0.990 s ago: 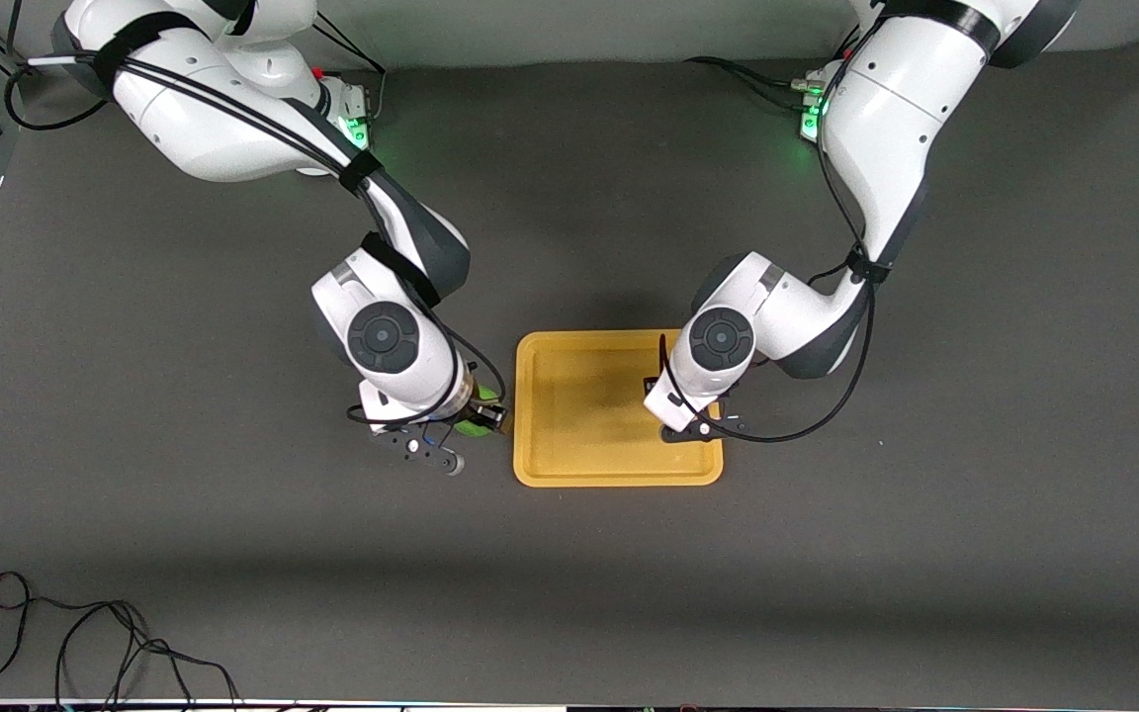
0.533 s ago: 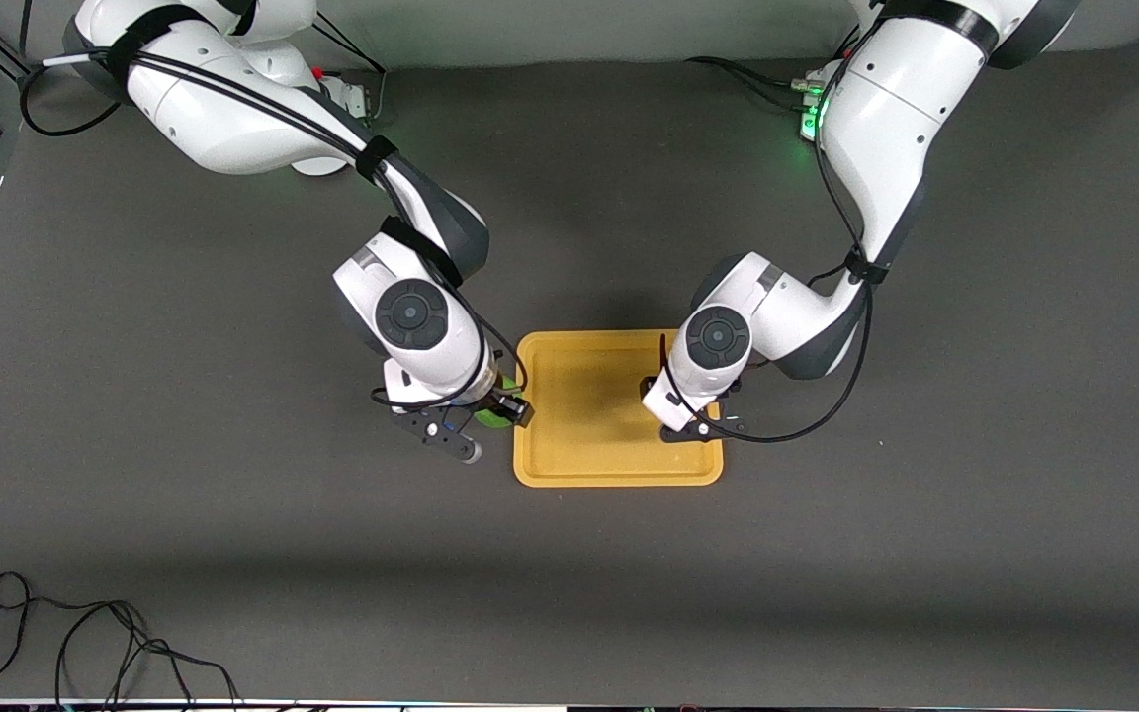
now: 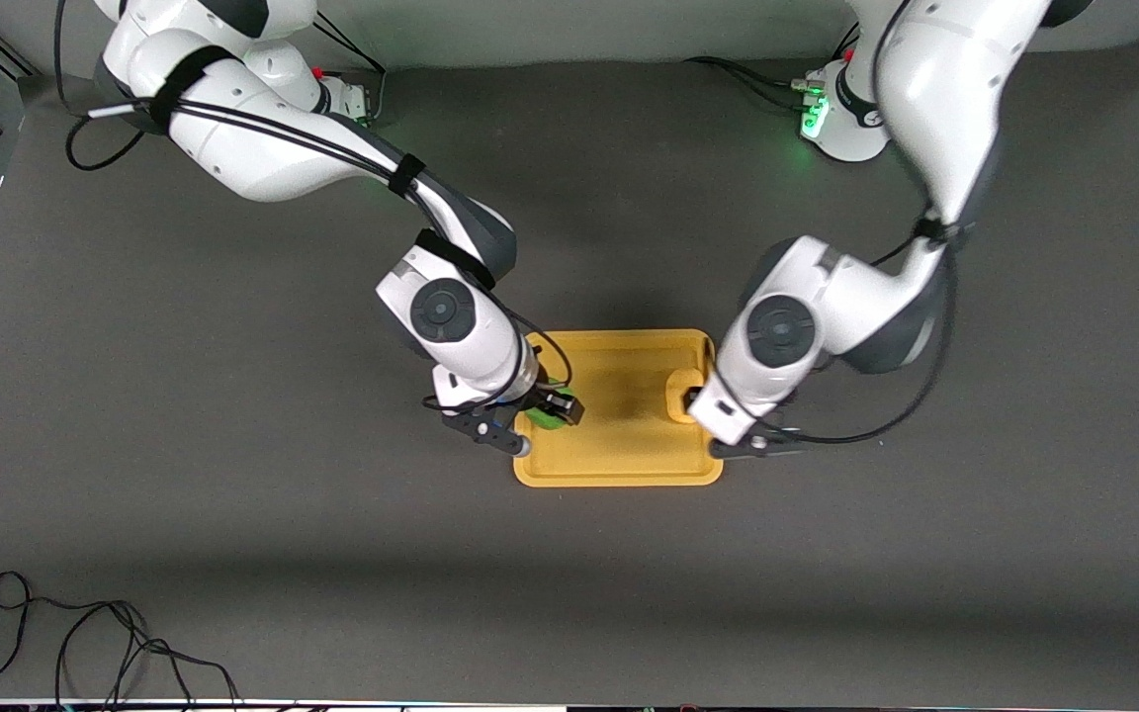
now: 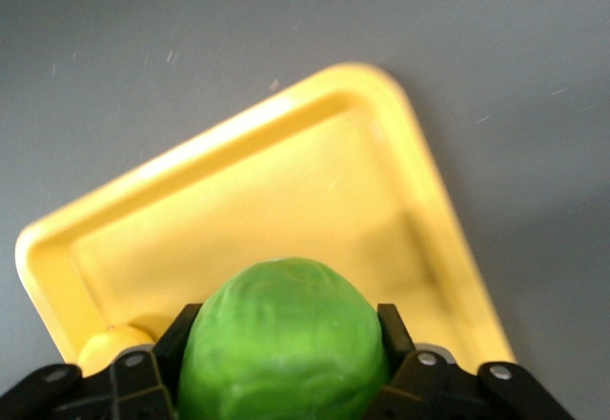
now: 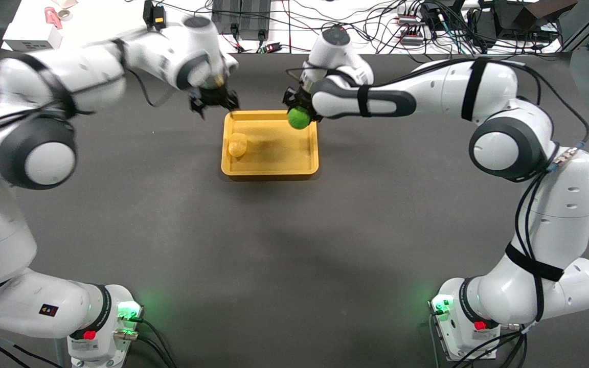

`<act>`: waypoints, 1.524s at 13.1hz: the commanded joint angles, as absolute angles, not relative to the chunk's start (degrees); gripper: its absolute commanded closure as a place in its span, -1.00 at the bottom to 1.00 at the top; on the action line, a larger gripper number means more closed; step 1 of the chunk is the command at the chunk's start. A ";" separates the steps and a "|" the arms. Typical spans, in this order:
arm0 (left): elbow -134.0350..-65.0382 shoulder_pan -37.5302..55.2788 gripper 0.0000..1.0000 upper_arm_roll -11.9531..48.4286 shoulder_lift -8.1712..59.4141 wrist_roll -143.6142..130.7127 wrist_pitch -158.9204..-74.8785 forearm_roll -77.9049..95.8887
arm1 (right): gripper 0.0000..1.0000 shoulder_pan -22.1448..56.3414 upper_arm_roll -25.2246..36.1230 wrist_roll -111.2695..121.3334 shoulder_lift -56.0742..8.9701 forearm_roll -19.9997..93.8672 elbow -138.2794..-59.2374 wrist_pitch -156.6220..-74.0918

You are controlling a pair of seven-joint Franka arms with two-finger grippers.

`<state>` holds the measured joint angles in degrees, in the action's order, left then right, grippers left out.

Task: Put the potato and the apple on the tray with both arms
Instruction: 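Lower the potato onto the tray and open the left gripper, then lower the apple onto the tray beside the potato, open the right gripper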

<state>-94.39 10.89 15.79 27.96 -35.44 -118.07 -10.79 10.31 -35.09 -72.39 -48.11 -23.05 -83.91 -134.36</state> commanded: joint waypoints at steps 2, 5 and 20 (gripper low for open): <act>-96.24 2.05 -1.00 16.17 18.65 -24.65 -112.25 -10.72 | 0.53 14.15 -35.77 -79.87 -54.83 -33.81 -82.18 -137.72; -96.24 -5.87 -1.00 16.26 13.38 -12.34 -106.98 -9.93 | 0.48 14.41 -35.77 -80.33 -55.19 -35.59 -82.62 -137.81; -96.24 -12.74 -1.00 15.64 4.75 -0.88 -100.11 -3.08 | -1.00 6.88 -42.16 -77.97 -48.01 -35.95 -82.53 -126.17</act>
